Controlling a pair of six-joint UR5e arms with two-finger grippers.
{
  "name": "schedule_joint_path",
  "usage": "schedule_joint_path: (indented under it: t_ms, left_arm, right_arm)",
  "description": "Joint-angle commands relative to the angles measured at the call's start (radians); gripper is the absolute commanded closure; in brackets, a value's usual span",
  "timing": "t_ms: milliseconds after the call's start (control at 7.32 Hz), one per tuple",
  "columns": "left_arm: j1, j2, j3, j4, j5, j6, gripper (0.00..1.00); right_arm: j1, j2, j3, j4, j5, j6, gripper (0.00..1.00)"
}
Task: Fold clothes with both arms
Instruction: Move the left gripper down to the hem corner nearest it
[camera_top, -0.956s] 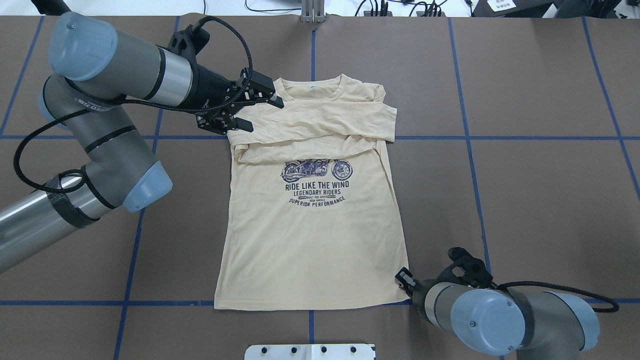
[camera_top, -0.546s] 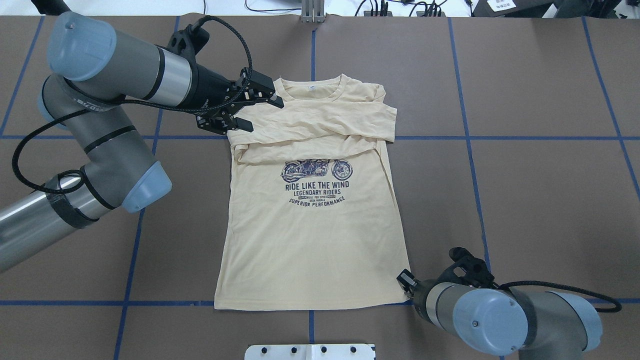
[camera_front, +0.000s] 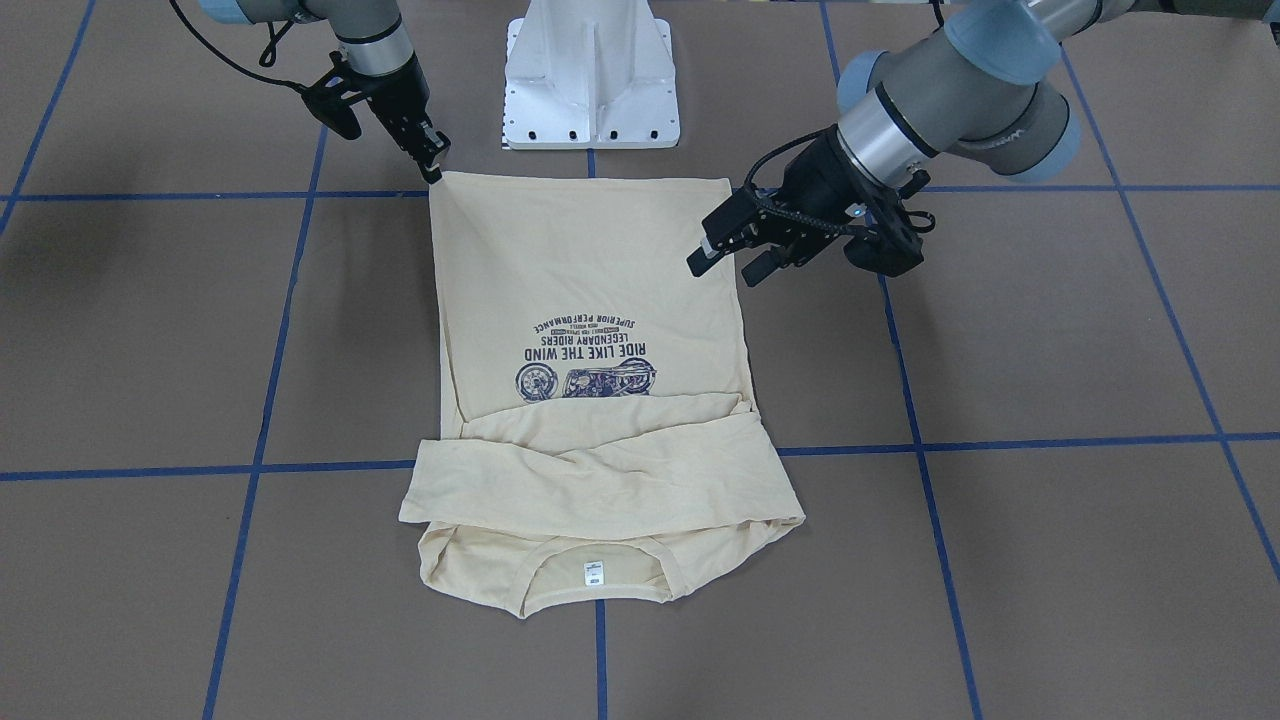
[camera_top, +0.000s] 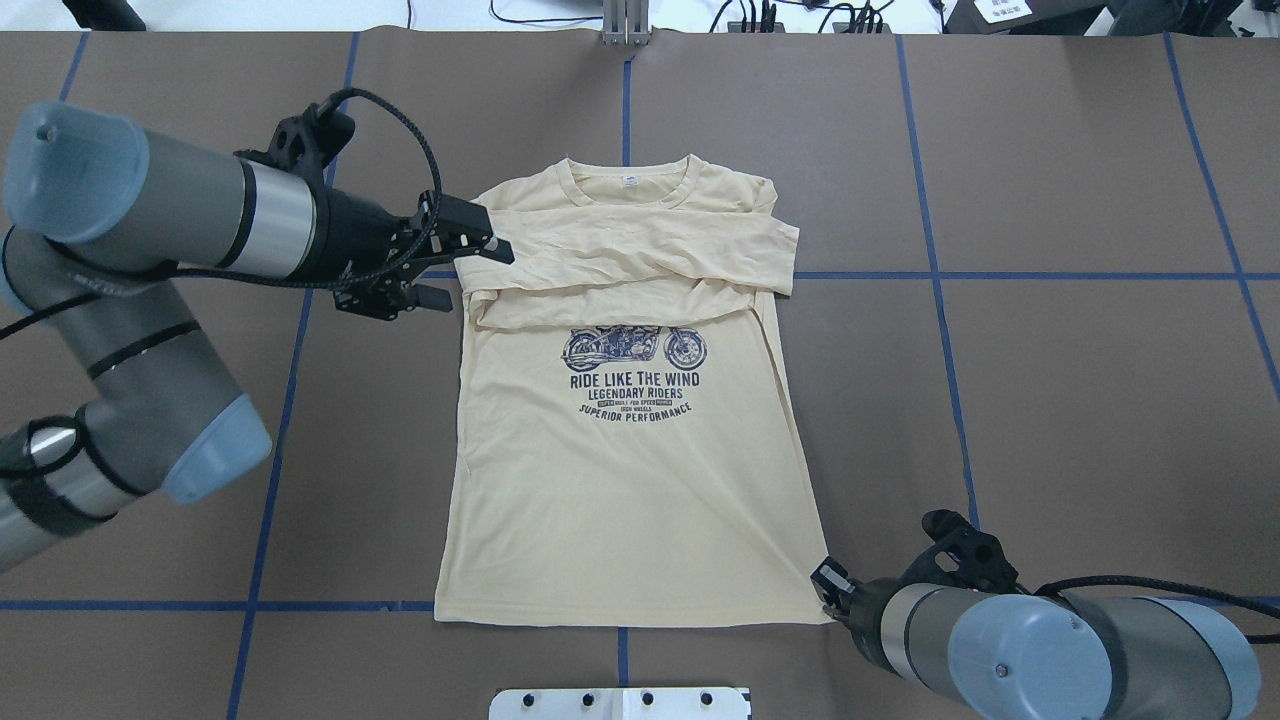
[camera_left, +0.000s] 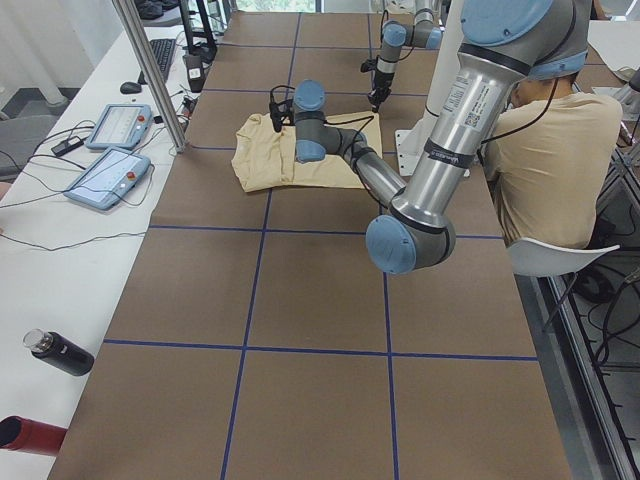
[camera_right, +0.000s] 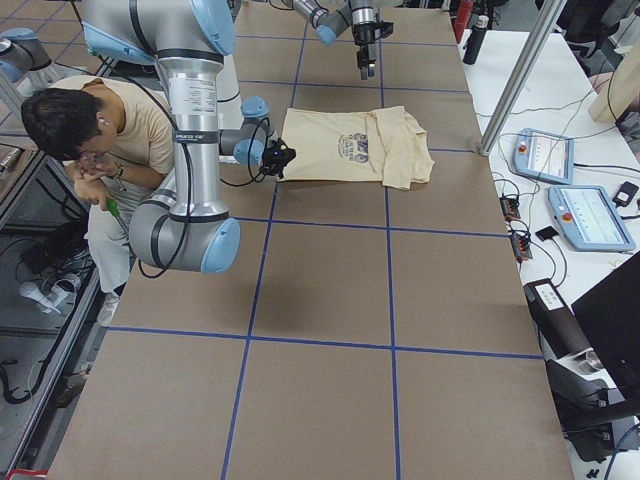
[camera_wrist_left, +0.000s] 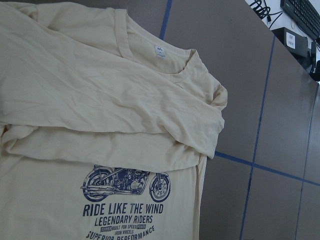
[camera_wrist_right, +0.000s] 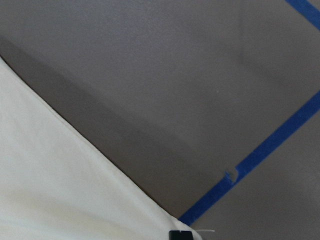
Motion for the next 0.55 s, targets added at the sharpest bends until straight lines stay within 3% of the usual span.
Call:
schedule_joint_path:
  t_ms: [0, 137, 273, 410]
  left_arm:
    - [0.200, 0.143, -0.195, 0.285, 0.257, 0.001, 0.07]
    - [0.332, 0.145, -0.231, 0.426, 0.371, -0.018, 0.06]
    - [0.441, 0.146, -0.229, 0.460, 0.446, -0.109, 0.07]
    - [0.504, 0.153, -0.228, 0.469, 0.465, -0.146, 0.07]
  right_arm:
    - [-0.047, -0.019, 0.030, 0.001, 0.002, 0.013, 1.00]
    - [-0.062, -0.022, 0.033, 0.001, 0.001, 0.013, 1.00]
    - [-0.069, -0.027, 0.033, 0.001, -0.002, 0.013, 1.00]
    - [-0.067, -0.027, 0.034, 0.000, -0.004, 0.013, 1.00]
